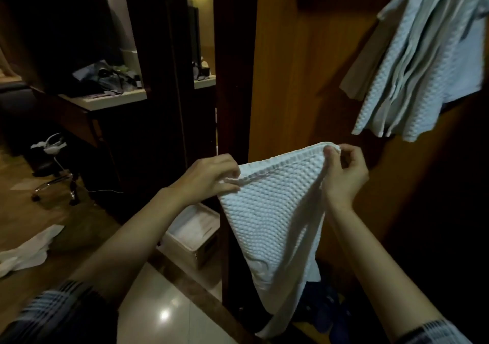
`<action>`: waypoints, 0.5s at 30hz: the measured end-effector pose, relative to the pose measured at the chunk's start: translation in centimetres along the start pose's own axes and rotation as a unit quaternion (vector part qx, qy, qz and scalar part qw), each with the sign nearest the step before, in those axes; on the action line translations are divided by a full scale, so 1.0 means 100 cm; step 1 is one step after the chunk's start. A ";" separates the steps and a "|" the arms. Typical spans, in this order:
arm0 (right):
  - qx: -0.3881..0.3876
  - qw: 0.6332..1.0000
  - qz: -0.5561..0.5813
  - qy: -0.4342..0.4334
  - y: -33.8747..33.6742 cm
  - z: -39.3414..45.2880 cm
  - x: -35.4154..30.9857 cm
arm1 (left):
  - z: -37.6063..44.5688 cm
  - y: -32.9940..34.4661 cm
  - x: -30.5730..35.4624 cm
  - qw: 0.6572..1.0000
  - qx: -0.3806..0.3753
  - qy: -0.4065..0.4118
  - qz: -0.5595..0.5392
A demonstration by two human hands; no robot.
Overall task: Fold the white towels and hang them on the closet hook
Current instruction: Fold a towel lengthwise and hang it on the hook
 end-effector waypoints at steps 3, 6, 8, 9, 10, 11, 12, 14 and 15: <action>0.018 1.000 0.001 -0.004 -0.009 0.015 -0.003 | 0.019 -0.004 0.010 0.998 -0.007 -0.028 -0.059; 0.022 0.999 0.004 -0.024 -0.014 0.021 -0.010 | 0.025 0.000 0.015 0.992 -0.055 -0.061 -0.101; 0.022 0.999 0.007 -0.036 -0.018 0.023 -0.015 | 0.022 0.008 0.020 0.985 -0.094 -0.078 -0.120; 0.018 0.999 0.003 -0.043 -0.020 0.024 -0.016 | 0.021 0.010 0.019 0.984 -0.101 -0.090 -0.120; 0.006 0.999 -0.003 -0.053 -0.022 0.026 -0.017 | 0.022 0.008 0.018 0.985 -0.097 -0.101 -0.103; -0.013 0.998 -0.011 -0.064 -0.025 0.028 -0.018 | 0.025 0.004 0.014 0.989 -0.083 -0.106 -0.061; -0.034 0.996 -0.019 -0.079 -0.029 0.031 -0.019 | 0.030 -0.003 0.011 0.993 -0.059 -0.105 -0.011; -0.055 0.991 -0.041 -0.117 -0.040 0.041 -0.022 | 0.039 -0.014 0.007 0.994 0.032 -0.099 0.031; -0.050 0.989 -0.051 -0.131 -0.046 0.047 -0.023 | 0.044 -0.017 0.008 0.991 0.097 -0.095 -0.003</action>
Point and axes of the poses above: each hand's wrist, its own z-axis towards the middle knuckle, its own y-axis out of the palm, x = y × z, the point moved 3 cm from there along z, towards the middle knuckle, and after that the axes turned 12 degrees about -z, right-handed, at the moved point
